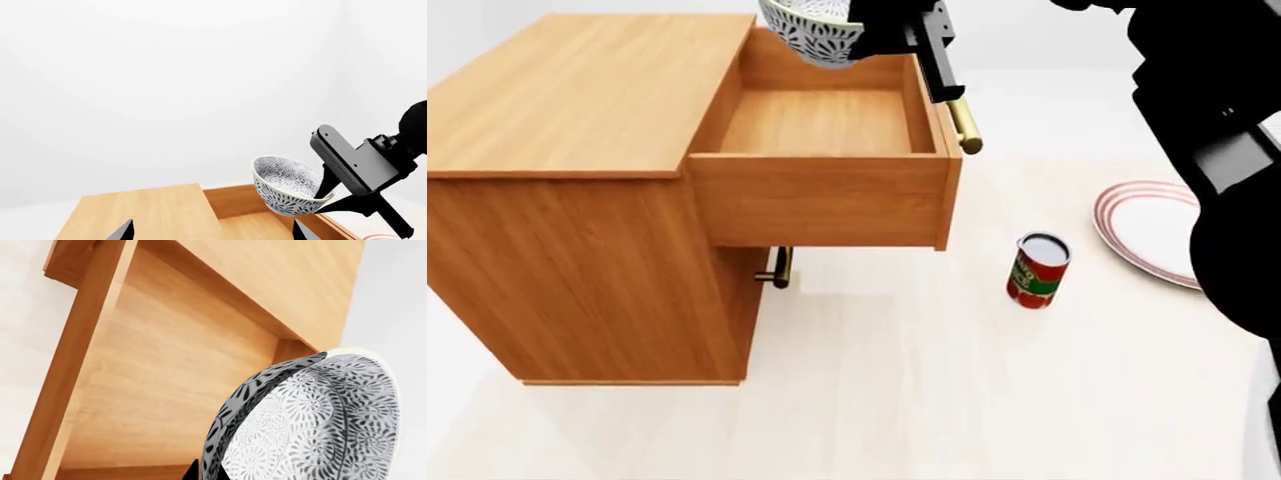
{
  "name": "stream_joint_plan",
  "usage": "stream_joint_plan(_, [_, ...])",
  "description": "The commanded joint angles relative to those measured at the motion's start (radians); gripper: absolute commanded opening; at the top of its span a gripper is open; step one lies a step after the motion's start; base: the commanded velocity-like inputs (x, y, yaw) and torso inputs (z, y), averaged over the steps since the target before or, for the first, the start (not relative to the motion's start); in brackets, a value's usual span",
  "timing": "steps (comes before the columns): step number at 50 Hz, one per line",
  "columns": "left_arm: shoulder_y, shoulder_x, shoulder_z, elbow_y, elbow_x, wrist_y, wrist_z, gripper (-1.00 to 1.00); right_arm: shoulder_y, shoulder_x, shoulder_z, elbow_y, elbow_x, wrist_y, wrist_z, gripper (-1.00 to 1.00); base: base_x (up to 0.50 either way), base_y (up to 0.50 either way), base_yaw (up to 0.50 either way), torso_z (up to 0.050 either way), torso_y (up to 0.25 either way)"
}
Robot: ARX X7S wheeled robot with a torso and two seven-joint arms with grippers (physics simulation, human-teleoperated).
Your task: Put the bowl in the top drawer of the cabinet.
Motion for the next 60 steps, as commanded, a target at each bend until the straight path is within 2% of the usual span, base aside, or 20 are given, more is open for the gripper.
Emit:
stream_joint_plan(1, [0.005,-0.010,-0.023,0.000,-0.005,0.002,0.003,1.00,0.005,0.000,0.007,0.000,-0.004,-0.007,0.006,-1.00,0.00,0.00,0.00,0.000,-0.047])
stream_joint_plan(17, [0.056,-0.001,-0.089,0.004,0.008,-0.012,0.011,1.00,0.005,0.000,0.007,0.000,-0.004,-0.007,0.006,-1.00,0.00,0.00,0.00,0.000,-0.054])
stream_joint_plan(60, [0.119,0.028,-0.166,-0.005,0.041,-0.031,0.041,1.00,0.005,0.000,0.007,0.000,-0.004,-0.007,0.006,-1.00,0.00,0.00,0.00,0.000,-0.059])
